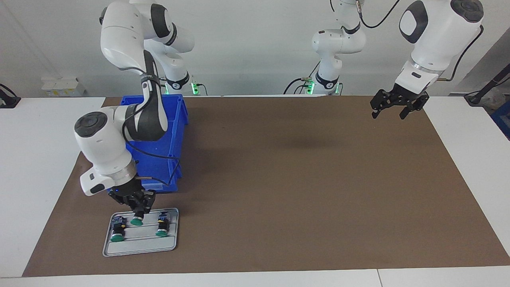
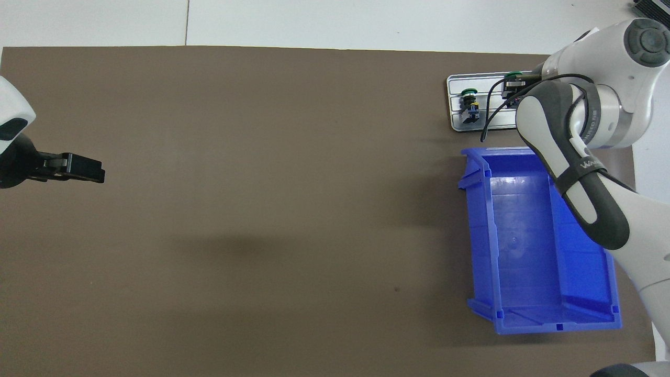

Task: Place and press button with both arms
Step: 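Lift the black button out of the tray with the right gripper, then carry the button to the table middle and set it down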

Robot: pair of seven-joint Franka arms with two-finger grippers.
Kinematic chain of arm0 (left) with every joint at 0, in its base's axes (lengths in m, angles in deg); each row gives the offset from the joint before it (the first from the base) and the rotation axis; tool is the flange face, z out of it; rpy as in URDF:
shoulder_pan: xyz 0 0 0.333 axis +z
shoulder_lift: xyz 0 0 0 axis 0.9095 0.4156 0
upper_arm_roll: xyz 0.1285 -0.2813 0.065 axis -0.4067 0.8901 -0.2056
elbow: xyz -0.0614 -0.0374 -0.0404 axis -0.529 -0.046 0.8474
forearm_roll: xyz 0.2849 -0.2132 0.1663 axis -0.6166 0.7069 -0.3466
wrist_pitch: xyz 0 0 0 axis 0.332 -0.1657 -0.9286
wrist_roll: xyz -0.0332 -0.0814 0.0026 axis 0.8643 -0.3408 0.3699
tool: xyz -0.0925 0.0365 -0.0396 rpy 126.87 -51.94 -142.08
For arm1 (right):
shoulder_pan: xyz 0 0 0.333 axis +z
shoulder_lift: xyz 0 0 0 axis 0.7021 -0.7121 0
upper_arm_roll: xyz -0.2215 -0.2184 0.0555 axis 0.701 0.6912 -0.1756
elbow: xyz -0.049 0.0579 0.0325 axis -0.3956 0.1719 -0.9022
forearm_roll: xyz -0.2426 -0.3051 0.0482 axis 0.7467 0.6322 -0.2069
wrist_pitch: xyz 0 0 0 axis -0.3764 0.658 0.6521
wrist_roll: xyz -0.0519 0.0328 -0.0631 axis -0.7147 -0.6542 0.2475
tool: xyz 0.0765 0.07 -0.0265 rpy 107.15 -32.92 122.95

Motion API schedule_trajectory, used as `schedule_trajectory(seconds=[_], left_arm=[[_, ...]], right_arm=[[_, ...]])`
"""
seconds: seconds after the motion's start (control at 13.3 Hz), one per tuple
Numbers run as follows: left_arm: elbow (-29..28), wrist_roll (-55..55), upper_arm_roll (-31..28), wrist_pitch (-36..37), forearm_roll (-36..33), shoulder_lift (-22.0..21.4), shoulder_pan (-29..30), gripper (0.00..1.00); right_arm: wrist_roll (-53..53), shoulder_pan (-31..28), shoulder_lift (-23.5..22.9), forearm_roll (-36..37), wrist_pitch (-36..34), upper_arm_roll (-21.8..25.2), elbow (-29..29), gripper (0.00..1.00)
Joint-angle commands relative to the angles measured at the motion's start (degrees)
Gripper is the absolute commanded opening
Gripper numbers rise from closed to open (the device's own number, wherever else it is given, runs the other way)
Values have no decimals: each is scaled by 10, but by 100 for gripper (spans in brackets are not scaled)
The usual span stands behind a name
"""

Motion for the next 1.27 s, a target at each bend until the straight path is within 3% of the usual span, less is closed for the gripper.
schedule_trajectory(seconds=[0.0,0.67,0.9,1.2], left_arm=[[-8,3,5,0,-9,-9,6,100],[-8,3,5,0,-9,-9,6,100],[-8,3,5,-1,-8,-9,6,100],[-8,3,5,0,-8,-9,6,100]], right_arm=[[-126,44,23,6,-1,4,23,0],[-683,220,21,72,-39,7,-3,0],[-848,283,-12,136,-109,3,-63,0],[-1033,333,-89,137,-143,0,-163,0]])
